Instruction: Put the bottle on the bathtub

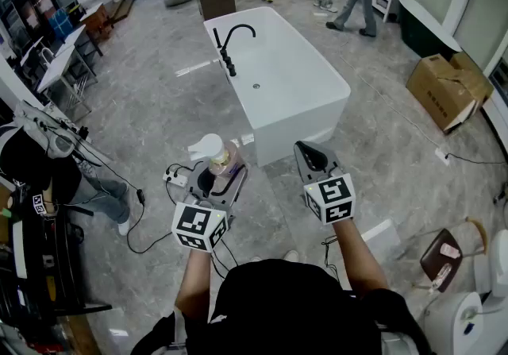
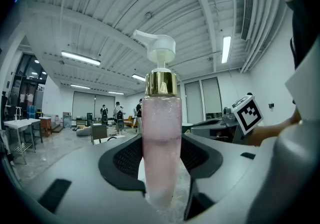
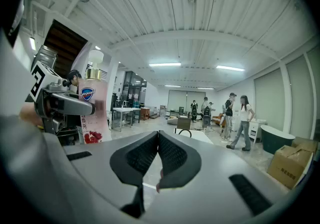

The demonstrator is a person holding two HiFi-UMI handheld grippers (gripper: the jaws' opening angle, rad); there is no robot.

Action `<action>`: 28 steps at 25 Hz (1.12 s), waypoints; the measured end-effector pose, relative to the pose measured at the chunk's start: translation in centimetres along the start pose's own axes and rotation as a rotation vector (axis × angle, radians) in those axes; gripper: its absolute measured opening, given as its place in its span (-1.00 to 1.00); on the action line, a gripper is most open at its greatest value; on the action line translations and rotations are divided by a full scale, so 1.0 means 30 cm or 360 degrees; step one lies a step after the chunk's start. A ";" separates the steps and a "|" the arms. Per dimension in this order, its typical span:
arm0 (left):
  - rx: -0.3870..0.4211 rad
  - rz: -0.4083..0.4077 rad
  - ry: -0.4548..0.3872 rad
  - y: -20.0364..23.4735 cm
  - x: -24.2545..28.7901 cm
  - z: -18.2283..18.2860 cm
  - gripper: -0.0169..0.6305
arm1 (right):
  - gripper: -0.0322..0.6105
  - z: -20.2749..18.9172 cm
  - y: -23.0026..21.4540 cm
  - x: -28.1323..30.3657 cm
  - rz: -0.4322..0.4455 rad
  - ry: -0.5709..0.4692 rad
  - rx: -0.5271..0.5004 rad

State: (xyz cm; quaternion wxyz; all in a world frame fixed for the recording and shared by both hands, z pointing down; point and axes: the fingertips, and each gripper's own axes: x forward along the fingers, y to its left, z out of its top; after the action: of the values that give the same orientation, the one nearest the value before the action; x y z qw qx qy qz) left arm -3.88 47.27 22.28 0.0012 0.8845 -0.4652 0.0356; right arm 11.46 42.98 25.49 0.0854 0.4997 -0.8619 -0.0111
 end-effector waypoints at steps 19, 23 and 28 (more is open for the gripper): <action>-0.0057 0.0073 0.0023 -0.108 0.089 -0.048 -0.23 | -0.83 -0.064 -0.118 -0.055 0.0082 -0.0021 0.0040; -0.0063 0.0091 0.0021 -0.136 0.101 -0.052 -0.23 | -0.83 -0.081 -0.149 -0.063 0.0100 -0.0018 0.0035; -0.0059 0.0115 0.0040 -0.153 0.158 -0.063 -0.23 | -0.83 -0.095 -0.193 -0.053 0.0138 -0.0011 0.0025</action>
State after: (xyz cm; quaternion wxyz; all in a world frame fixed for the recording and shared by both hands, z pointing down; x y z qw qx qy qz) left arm 2.47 46.04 24.61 0.0220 0.8664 -0.4974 0.0380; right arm 17.67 41.63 27.47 0.0790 0.4623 -0.8832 -0.0024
